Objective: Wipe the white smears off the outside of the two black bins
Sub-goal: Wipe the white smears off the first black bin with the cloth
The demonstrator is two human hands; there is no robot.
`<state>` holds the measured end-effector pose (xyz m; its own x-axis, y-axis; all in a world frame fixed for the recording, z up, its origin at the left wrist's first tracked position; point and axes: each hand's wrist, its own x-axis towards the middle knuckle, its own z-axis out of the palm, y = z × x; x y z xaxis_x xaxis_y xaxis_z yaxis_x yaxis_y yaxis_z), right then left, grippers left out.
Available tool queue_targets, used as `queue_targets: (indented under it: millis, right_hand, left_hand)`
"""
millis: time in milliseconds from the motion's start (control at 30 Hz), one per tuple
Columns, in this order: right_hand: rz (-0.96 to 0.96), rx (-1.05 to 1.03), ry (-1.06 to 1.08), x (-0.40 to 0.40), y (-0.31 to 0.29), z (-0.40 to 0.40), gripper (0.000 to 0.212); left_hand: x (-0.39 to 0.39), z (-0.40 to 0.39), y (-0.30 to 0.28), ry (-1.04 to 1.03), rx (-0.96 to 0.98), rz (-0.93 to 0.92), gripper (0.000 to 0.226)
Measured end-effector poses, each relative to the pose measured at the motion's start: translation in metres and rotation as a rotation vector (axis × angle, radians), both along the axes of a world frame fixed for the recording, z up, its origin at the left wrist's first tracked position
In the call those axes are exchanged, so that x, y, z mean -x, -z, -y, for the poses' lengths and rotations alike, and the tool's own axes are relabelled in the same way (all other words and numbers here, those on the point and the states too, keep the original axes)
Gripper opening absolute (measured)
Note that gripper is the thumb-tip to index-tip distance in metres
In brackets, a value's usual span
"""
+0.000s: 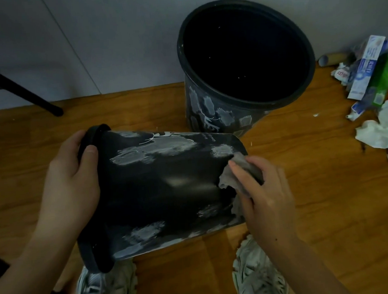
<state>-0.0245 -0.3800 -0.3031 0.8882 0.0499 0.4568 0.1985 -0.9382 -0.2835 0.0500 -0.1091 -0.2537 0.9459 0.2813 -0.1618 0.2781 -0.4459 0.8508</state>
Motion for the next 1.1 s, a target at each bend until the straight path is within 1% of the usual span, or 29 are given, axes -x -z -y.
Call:
queue_targets:
  millis: [67, 133, 167, 233, 267, 333, 467, 533, 567, 633, 733, 800, 900, 967, 1100]
  right_hand:
    - [0.05, -0.079, -0.076, -0.002, -0.001, -0.008, 0.025]
    - [0.054, -0.126, -0.21, -0.004, -0.003, -0.016, 0.016]
    - [0.024, -0.141, -0.267, -0.005, -0.004, -0.018, 0.015]
    - [-0.072, -0.202, -0.299, -0.002, -0.007, -0.019, 0.023]
    - [-0.114, -0.248, -0.278, 0.001, -0.009, -0.019, 0.026]
    - [-0.144, -0.346, -0.193, 0.006, -0.01, -0.023, 0.021]
    - [-0.092, -0.437, 0.019, 0.001, -0.007, -0.042, 0.016]
    - [-0.089, -0.503, 0.047, -0.001, -0.002, -0.044, 0.007]
    - [-0.105, -0.53, 0.044, -0.001, -0.001, -0.041, 0.009]
    - [-0.105, -0.493, 0.048, 0.002, 0.0, -0.033, 0.017]
    - [-0.003, -0.251, 0.169, 0.004, -0.003, -0.018, 0.023]
    - [0.014, -0.208, 0.196, 0.003, -0.005, -0.012, 0.026]
    - [0.022, -0.228, 0.117, 0.004, -0.003, -0.012, 0.024]
    - [0.051, -0.198, 0.057, 0.006, 0.0, -0.012, 0.024]
    - [0.075, -0.127, -0.048, 0.005, 0.0, -0.021, 0.03]
  left_hand:
    - [-0.001, 0.001, -0.001, 0.0, 0.002, -0.01, 0.035]
    - [-0.001, 0.001, -0.002, -0.002, 0.004, -0.008, 0.037]
    - [0.0, 0.001, -0.002, -0.01, 0.009, -0.004, 0.037]
    - [0.001, 0.003, -0.003, -0.017, 0.011, -0.004, 0.036]
    - [0.001, 0.003, -0.003, -0.016, 0.012, -0.003, 0.035]
    - [0.001, 0.002, -0.001, -0.013, 0.006, 0.011, 0.036]
    - [0.001, 0.002, 0.001, -0.025, -0.006, 0.019, 0.038]
    - [0.001, 0.002, 0.001, -0.021, -0.009, 0.022, 0.038]
    - [0.002, 0.002, 0.0, -0.014, -0.011, 0.021, 0.038]
    - [0.003, 0.001, -0.001, -0.004, -0.004, 0.012, 0.039]
    - [0.005, 0.002, -0.004, 0.001, 0.015, -0.003, 0.04]
    - [0.005, 0.001, -0.004, 0.009, 0.014, -0.006, 0.039]
    - [0.005, 0.0, -0.002, 0.027, 0.007, 0.0, 0.039]
    - [0.005, 0.0, -0.001, 0.013, 0.002, 0.003, 0.038]
    - [0.005, 0.0, 0.002, -0.002, -0.012, 0.027, 0.038]
